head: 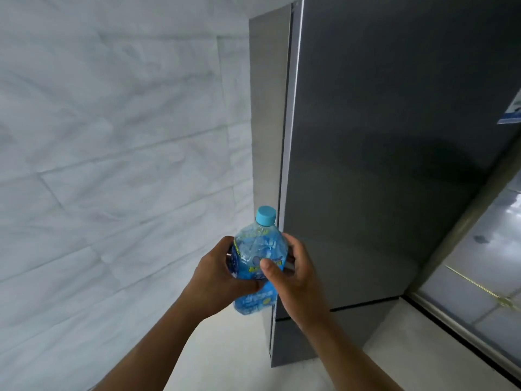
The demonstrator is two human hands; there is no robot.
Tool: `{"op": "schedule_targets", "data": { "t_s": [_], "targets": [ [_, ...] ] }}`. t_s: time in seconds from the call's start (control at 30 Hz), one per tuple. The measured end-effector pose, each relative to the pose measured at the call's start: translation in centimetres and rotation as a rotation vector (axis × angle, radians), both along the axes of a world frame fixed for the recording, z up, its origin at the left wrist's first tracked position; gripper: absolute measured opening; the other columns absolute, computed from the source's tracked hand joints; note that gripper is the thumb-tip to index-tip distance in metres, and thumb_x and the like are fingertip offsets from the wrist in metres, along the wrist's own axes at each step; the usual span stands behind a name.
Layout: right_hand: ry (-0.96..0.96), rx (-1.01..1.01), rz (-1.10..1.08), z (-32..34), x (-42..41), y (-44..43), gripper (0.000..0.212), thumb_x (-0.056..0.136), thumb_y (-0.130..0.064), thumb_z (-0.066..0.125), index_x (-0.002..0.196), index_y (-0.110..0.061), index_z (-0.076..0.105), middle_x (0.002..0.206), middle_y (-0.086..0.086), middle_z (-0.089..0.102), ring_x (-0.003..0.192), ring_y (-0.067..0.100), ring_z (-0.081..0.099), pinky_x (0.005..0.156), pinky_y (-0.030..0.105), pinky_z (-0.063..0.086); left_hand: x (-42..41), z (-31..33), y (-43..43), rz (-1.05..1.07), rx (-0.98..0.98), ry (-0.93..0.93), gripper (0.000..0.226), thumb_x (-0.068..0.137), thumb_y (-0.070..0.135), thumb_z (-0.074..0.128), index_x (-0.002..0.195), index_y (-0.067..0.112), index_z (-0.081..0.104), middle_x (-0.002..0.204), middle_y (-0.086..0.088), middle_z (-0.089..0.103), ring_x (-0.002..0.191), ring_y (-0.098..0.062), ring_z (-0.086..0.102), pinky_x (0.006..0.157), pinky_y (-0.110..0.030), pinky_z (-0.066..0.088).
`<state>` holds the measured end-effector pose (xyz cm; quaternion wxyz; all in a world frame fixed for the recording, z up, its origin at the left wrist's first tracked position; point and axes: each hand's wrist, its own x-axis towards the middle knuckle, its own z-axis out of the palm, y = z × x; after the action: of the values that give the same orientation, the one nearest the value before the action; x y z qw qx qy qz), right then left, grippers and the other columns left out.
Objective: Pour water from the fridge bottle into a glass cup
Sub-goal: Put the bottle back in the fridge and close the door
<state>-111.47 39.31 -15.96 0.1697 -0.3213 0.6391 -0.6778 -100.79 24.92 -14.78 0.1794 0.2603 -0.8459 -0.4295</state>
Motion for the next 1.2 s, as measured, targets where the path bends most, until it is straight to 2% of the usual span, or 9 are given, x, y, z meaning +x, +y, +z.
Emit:
{"op": "schedule_targets", "data": {
  "t_s": [0.13, 0.33, 0.5, 0.63, 0.77, 0.87, 0.97, 1.07, 1.2],
  "targets": [
    [-0.001, -0.003, 0.004, -0.2, -1.4, -2.3, 0.048, 0.080, -0.044, 0.075, 0.123, -0.041, 0.055, 0.117, -0.010, 0.068, 0.109, 0.012, 0.068, 0.086, 0.034, 0.060, -1.4, -0.2, -2.2, 0.010, -0.006, 0.005, 0.063, 0.059, 0.038, 0.092, 0.109, 0.037, 0.054, 0.102, 0.017, 0.069, 0.094, 0.009, 0.063, 0.065, -0.009, 0.053],
    [-0.012, 0.009, -0.056, -0.1, -2.0, -6.0, 0.060, 0.075, -0.053, 0.074, 0.128, -0.032, 0.053, 0.121, -0.006, 0.066, 0.113, 0.016, 0.066, 0.088, 0.042, 0.060, -2.8, -0.2, -6.6, -0.068, -0.007, 0.011, 0.064, 0.059, 0.039, 0.092, 0.111, 0.035, 0.056, 0.102, 0.016, 0.070, 0.093, 0.007, 0.065, 0.067, -0.011, 0.054],
    [-0.021, -0.012, -0.145, 0.0, -1.3, -9.5, 0.060, 0.079, -0.053, 0.073, 0.131, -0.032, 0.051, 0.120, -0.013, 0.065, 0.113, 0.010, 0.065, 0.087, 0.036, 0.060, -4.0, -0.1, -11.0, -0.191, -0.014, 0.010, 0.063, 0.062, 0.036, 0.093, 0.113, 0.032, 0.055, 0.102, 0.017, 0.068, 0.092, 0.011, 0.063, 0.066, -0.009, 0.053],
    [-0.034, -0.010, -0.218, 0.5, -1.7, -11.6, 0.059, 0.078, -0.056, 0.076, 0.128, -0.036, 0.053, 0.118, -0.012, 0.067, 0.112, 0.013, 0.066, 0.086, 0.036, 0.060, -5.9, 0.3, -13.8, -0.293, -0.007, 0.016, 0.065, 0.061, 0.044, 0.092, 0.113, 0.035, 0.053, 0.105, 0.017, 0.068, 0.091, 0.000, 0.068, 0.071, -0.017, 0.059],
    [0.027, 0.079, -0.281, 2.0, -3.0, -12.4, 0.054, 0.078, -0.059, 0.075, 0.125, -0.042, 0.053, 0.116, -0.016, 0.067, 0.108, 0.007, 0.068, 0.080, 0.028, 0.060, -8.2, 1.0, -15.5, -0.372, 0.044, 0.053, 0.062, 0.053, 0.052, 0.089, 0.100, 0.044, 0.050, 0.096, 0.019, 0.068, 0.087, 0.013, 0.064, 0.058, -0.007, 0.051],
    [0.252, 0.313, -0.371, 3.6, -4.3, -12.1, 0.055, 0.079, -0.069, 0.064, 0.124, -0.039, 0.052, 0.117, -0.017, 0.062, 0.108, -0.001, 0.062, 0.085, 0.023, 0.057, -9.8, 1.4, -16.0, -0.409, 0.096, 0.075, 0.062, 0.053, 0.046, 0.093, 0.098, 0.044, 0.051, 0.090, 0.025, 0.068, 0.084, 0.016, 0.064, 0.054, -0.006, 0.049],
    [0.597, 0.499, -0.441, 4.7, -4.9, -11.9, 0.052, 0.092, -0.063, 0.048, 0.128, -0.026, 0.051, 0.110, -0.014, 0.055, 0.097, -0.006, 0.054, 0.080, 0.008, 0.044, -10.9, 1.6, -16.6, -0.430, 0.130, 0.102, 0.062, 0.053, 0.038, 0.096, 0.096, 0.042, 0.052, 0.089, 0.033, 0.067, 0.082, 0.017, 0.064, 0.052, -0.005, 0.048],
    [1.029, 0.691, -0.533, 5.6, -5.4, -11.5, 0.047, 0.100, -0.045, 0.042, 0.128, -0.010, 0.054, 0.116, 0.005, 0.058, 0.103, 0.012, 0.054, 0.089, 0.023, 0.044, -11.4, 1.7, -17.4, -0.414, 0.157, 0.110, 0.063, 0.053, 0.033, 0.097, 0.096, 0.041, 0.053, 0.088, 0.021, 0.069, 0.080, 0.018, 0.063, 0.051, -0.006, 0.048],
    [1.539, 0.906, -0.548, 7.5, -7.3, -10.8, 0.033, 0.093, -0.034, 0.054, 0.106, -0.010, 0.071, 0.105, 0.009, 0.070, 0.120, 0.031, 0.056, 0.112, 0.042, 0.031, -11.6, 1.7, -18.6, -0.414, 0.169, 0.100, 0.062, 0.056, 0.030, 0.097, 0.097, 0.038, 0.051, 0.092, 0.012, 0.068, 0.082, 0.020, 0.061, 0.049, -0.006, 0.048]
  ]
}}
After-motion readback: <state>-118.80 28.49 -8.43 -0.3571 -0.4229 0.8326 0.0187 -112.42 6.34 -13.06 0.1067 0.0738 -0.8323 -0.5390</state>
